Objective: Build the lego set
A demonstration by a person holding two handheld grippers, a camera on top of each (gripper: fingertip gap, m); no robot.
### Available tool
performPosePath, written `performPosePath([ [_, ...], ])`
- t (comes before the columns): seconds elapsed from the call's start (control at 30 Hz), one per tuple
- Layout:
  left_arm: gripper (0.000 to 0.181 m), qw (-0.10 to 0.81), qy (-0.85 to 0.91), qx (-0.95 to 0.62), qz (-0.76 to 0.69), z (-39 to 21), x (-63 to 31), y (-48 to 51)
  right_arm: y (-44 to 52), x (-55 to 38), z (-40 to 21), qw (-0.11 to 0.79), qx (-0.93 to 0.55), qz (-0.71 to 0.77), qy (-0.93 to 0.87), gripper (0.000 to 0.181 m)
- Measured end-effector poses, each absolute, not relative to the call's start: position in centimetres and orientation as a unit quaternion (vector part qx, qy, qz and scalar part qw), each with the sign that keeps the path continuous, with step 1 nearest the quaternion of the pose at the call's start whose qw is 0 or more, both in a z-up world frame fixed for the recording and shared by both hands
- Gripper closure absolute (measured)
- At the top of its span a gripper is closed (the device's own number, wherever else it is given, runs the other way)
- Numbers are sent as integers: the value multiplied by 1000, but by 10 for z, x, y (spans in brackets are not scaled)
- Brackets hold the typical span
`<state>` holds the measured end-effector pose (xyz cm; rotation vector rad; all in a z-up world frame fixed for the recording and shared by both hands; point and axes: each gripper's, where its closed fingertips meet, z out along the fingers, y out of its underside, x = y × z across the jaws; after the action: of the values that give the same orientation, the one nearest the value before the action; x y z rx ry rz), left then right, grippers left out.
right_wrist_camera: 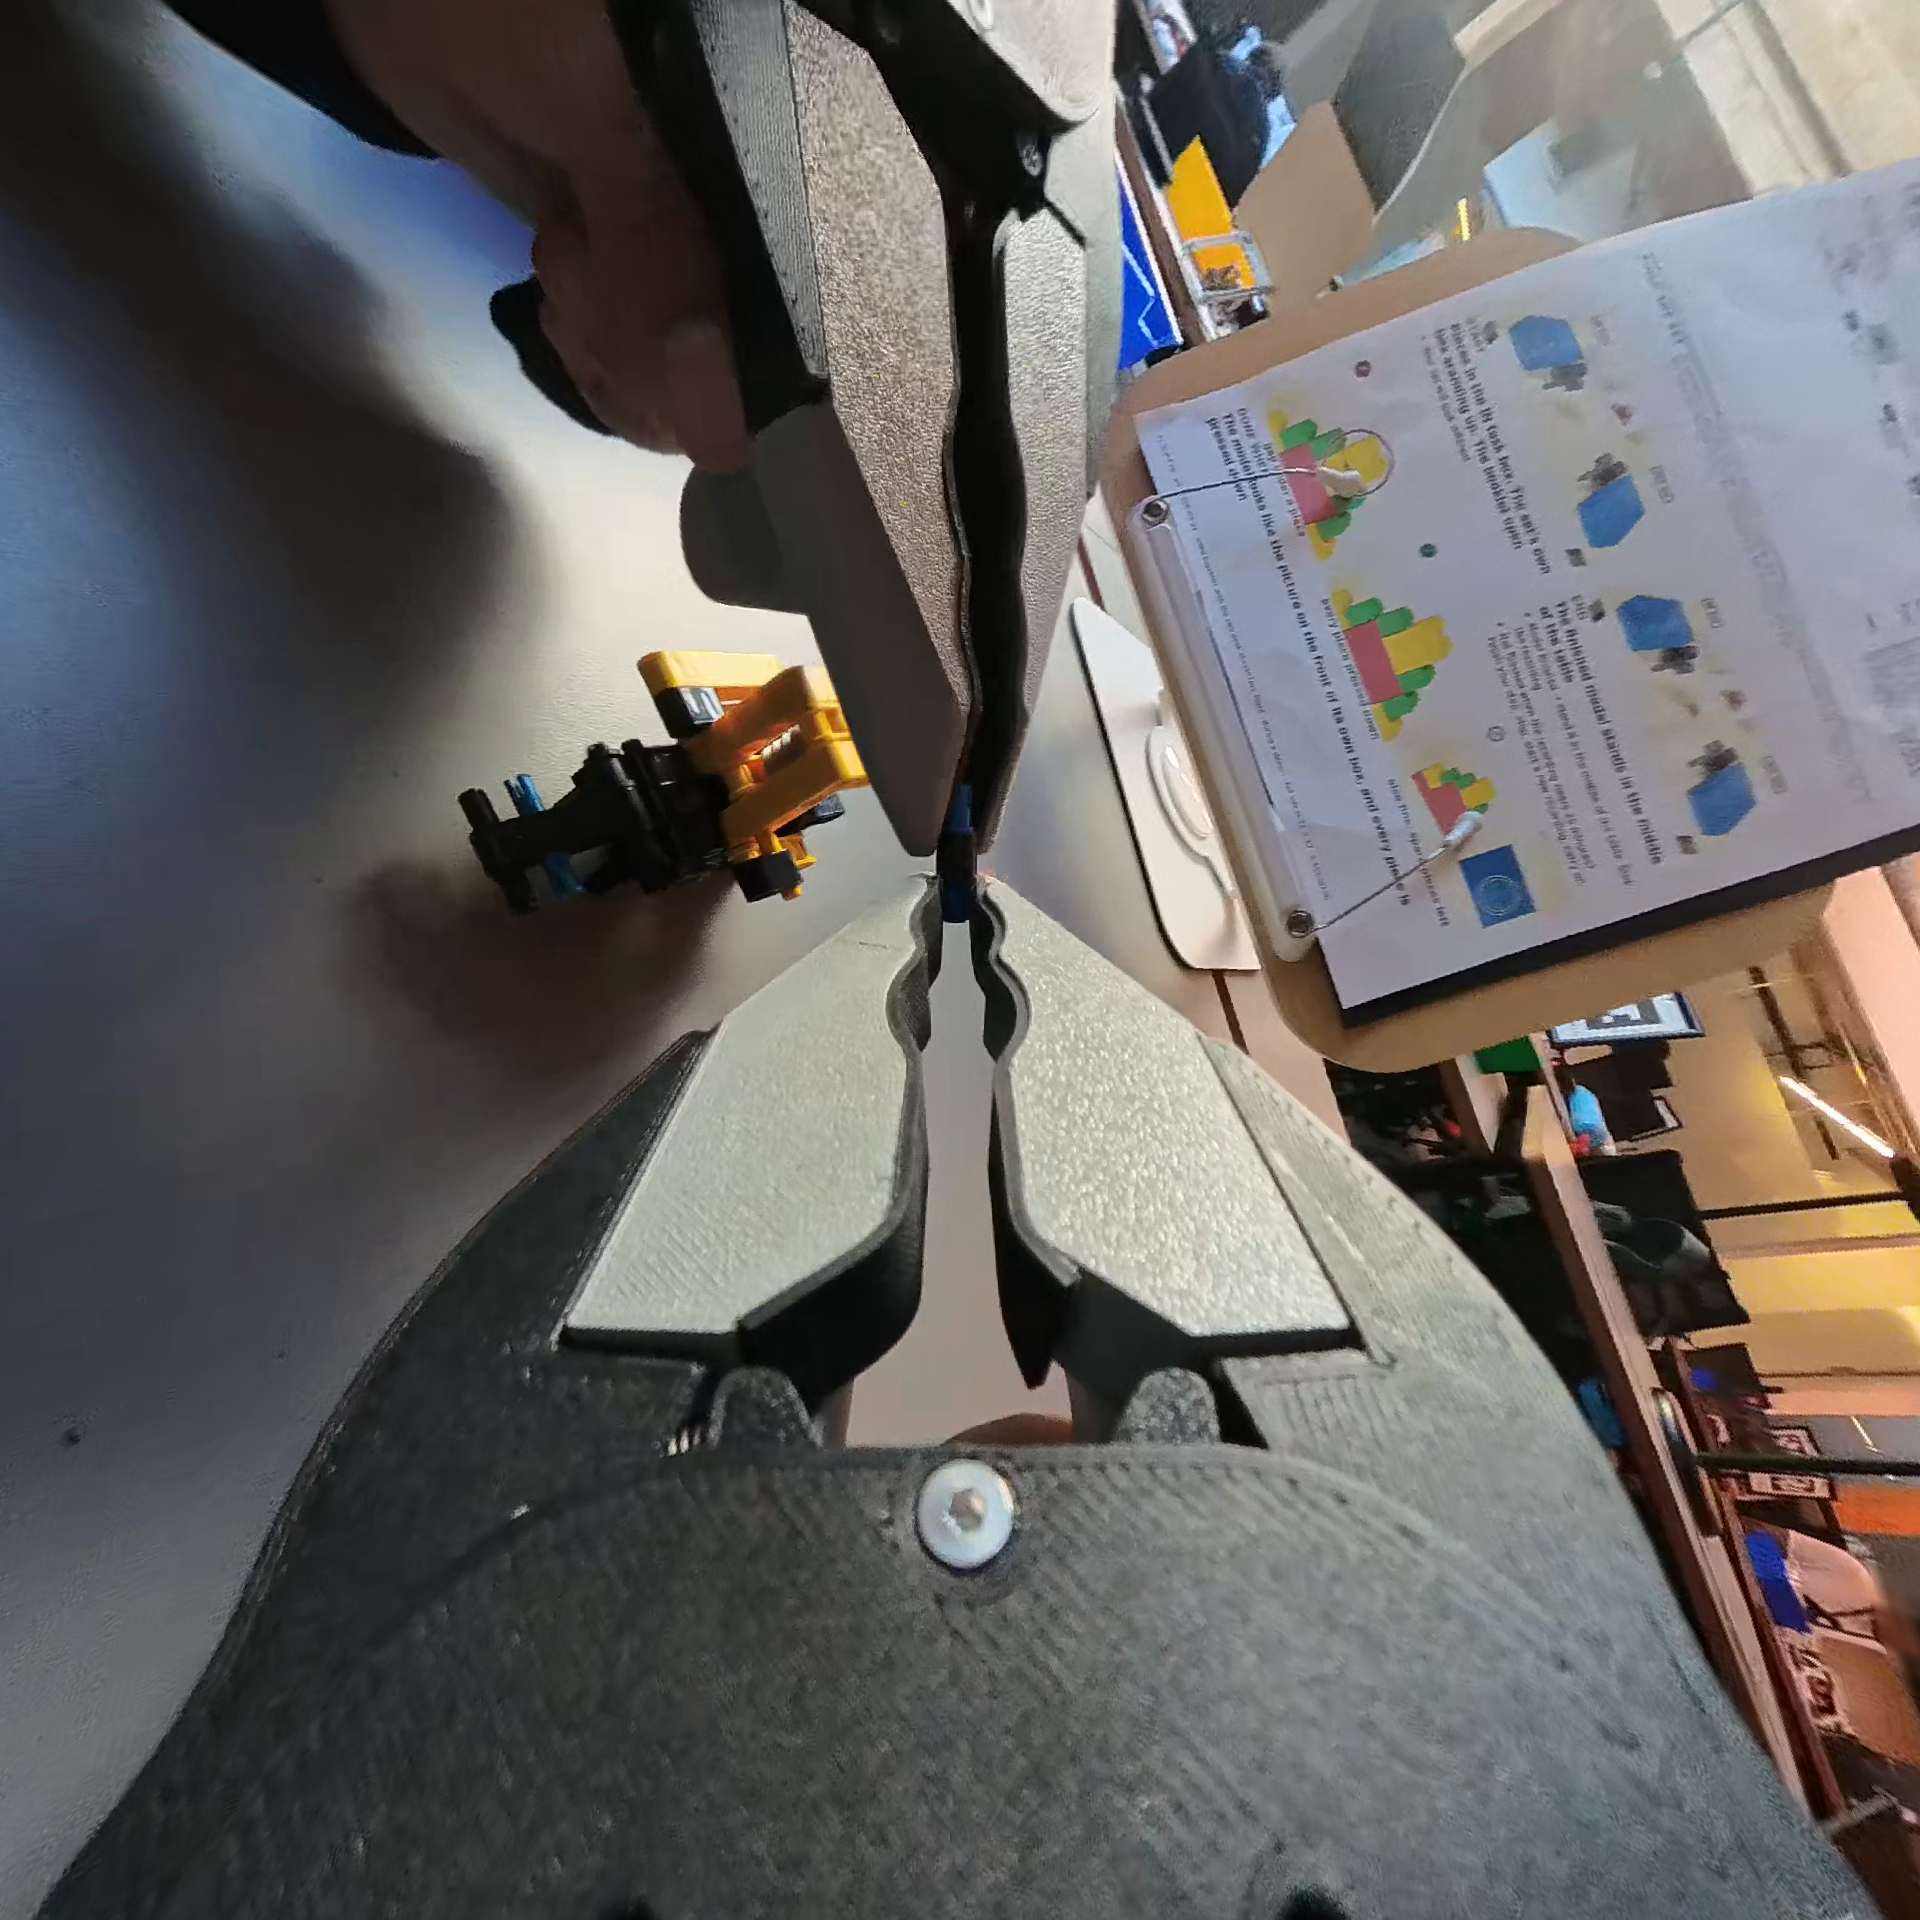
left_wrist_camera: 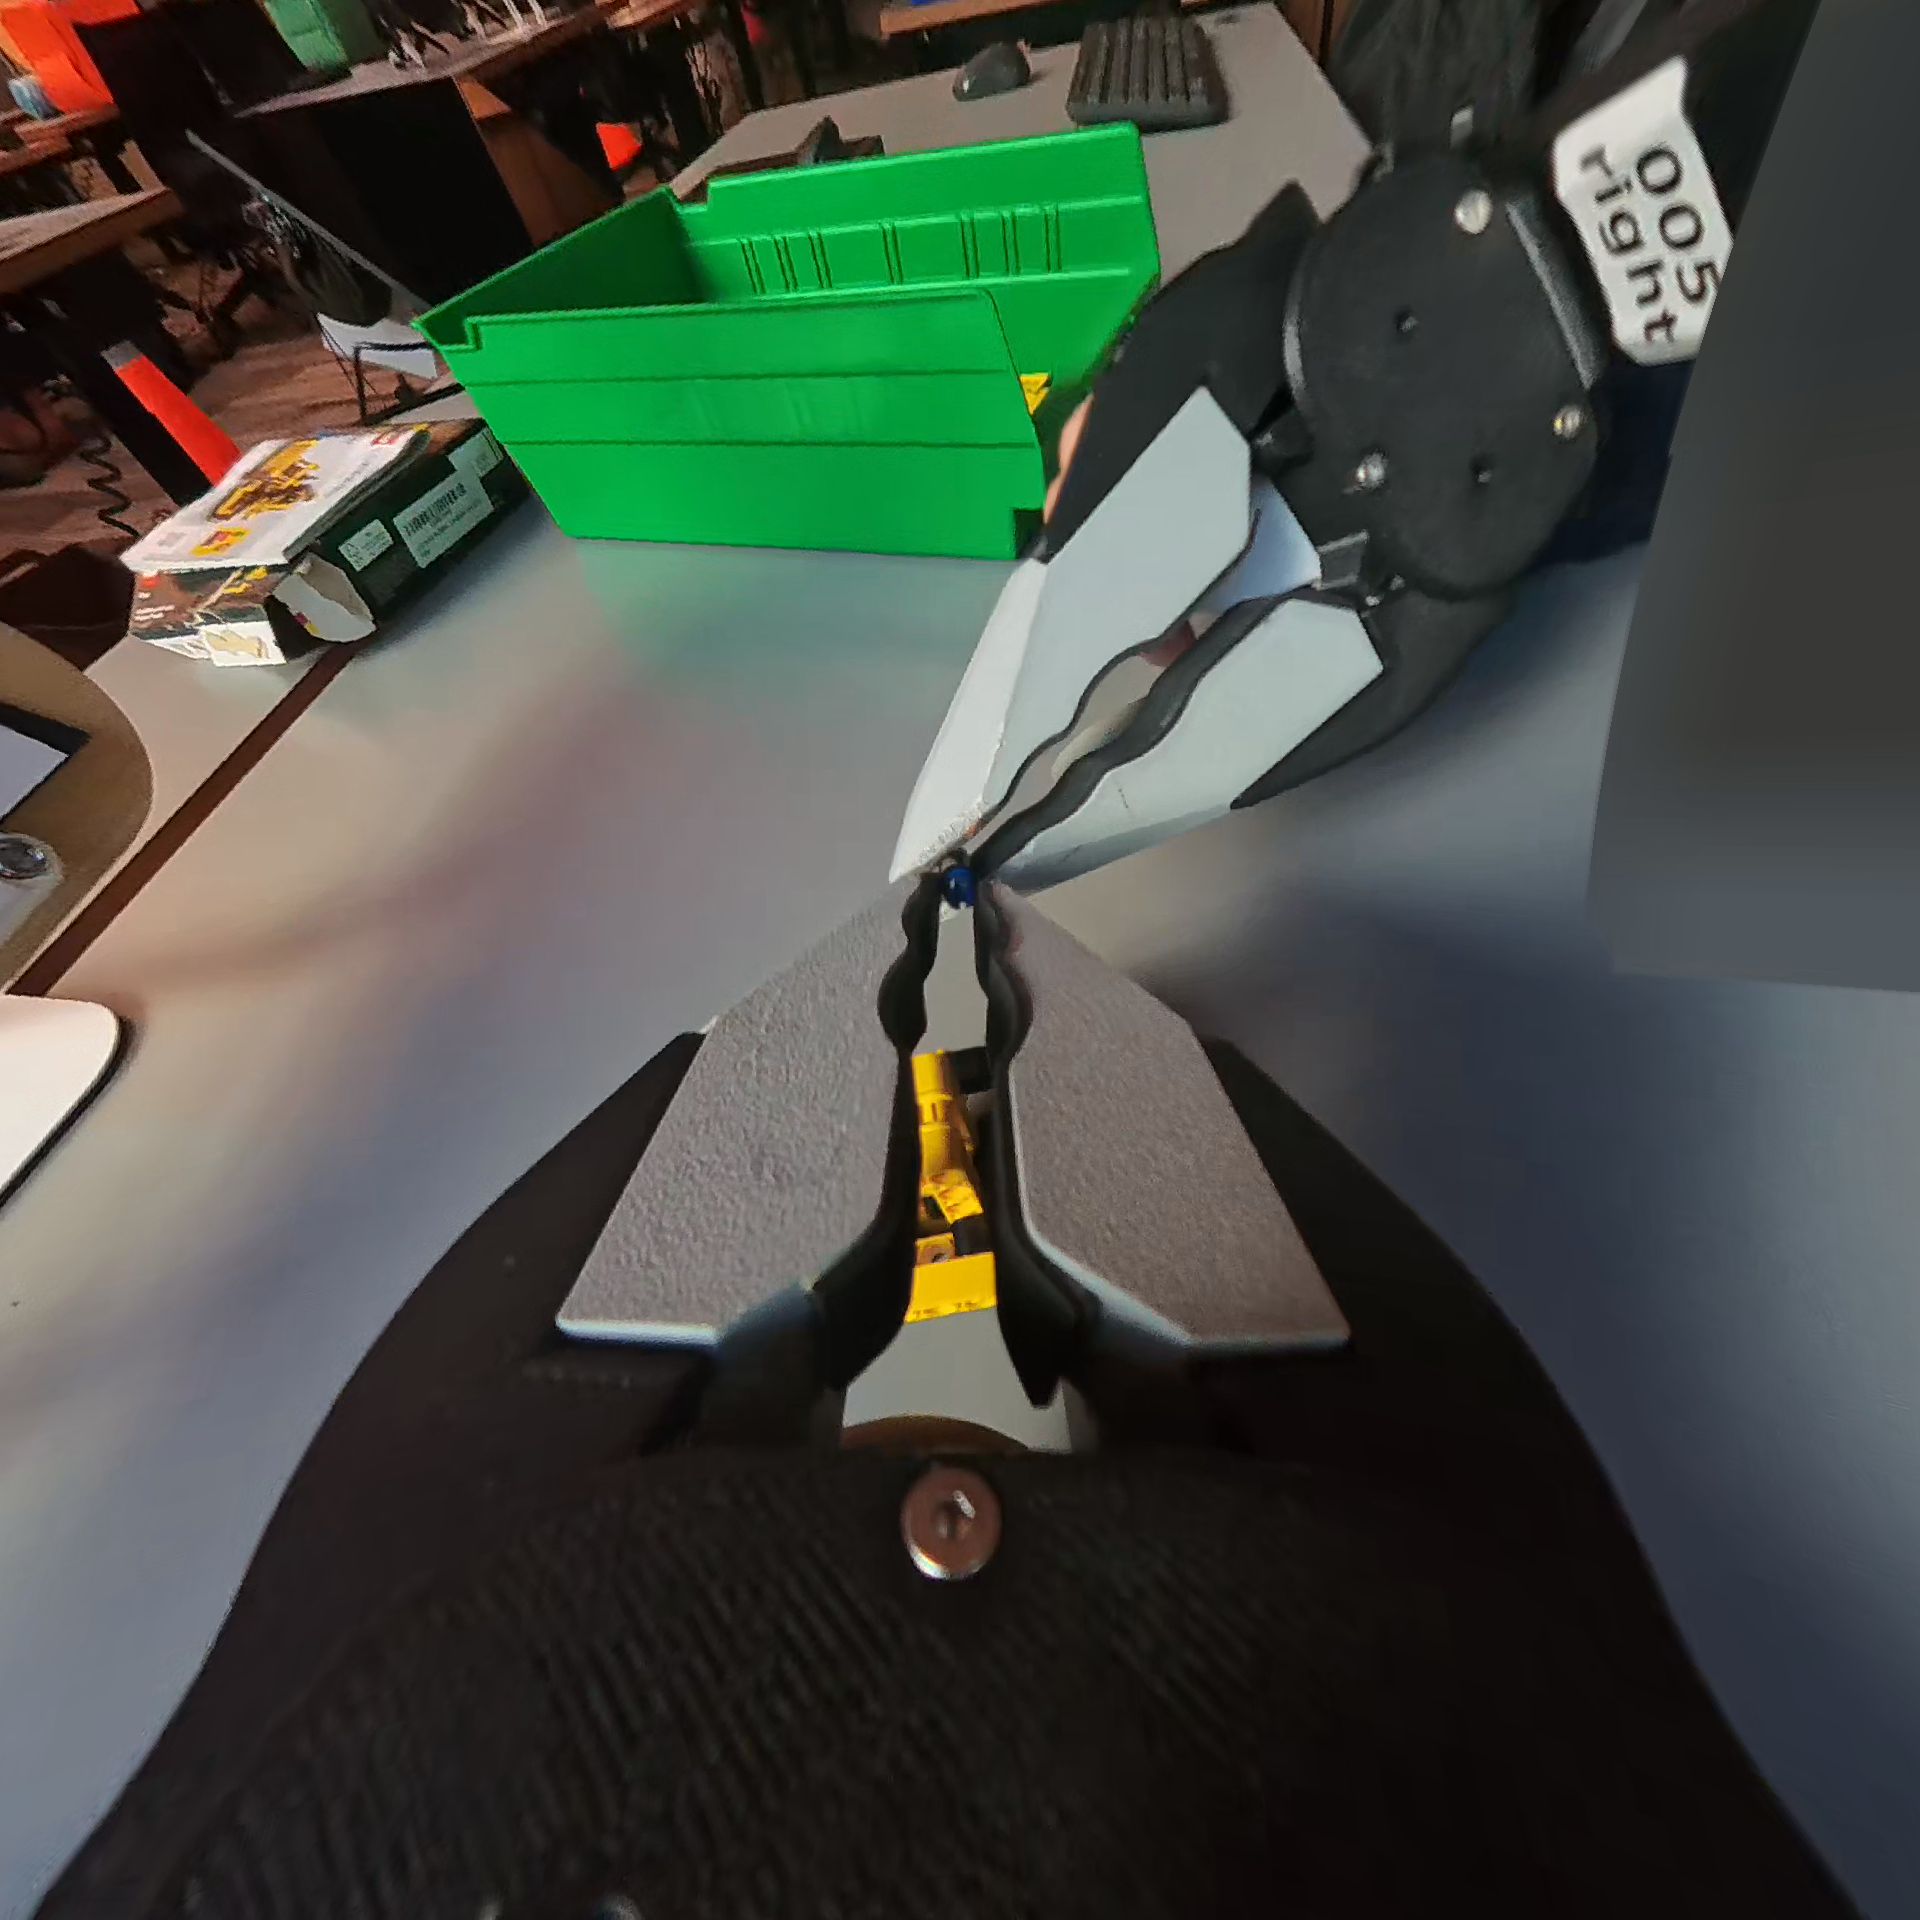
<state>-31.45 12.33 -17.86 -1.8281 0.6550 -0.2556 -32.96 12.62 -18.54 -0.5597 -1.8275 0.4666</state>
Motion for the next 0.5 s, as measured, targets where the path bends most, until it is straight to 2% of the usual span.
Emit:
performPosePath([
  [0.17, 178, 552, 285, -777, -103, -181, -316, 123, 125, -329, -189, 525, -257, 221, -780, 180],
  [0.27, 167, 536, 319, -781, -23, -183, -318, 124, 121, -328, -194, 522, -244, 207, -791, 180],
  [0.5, 177, 516, 347, -783, 12, -191, -314, 121, 121, -329, -199, 523, -245, 184, -795, 180],
])
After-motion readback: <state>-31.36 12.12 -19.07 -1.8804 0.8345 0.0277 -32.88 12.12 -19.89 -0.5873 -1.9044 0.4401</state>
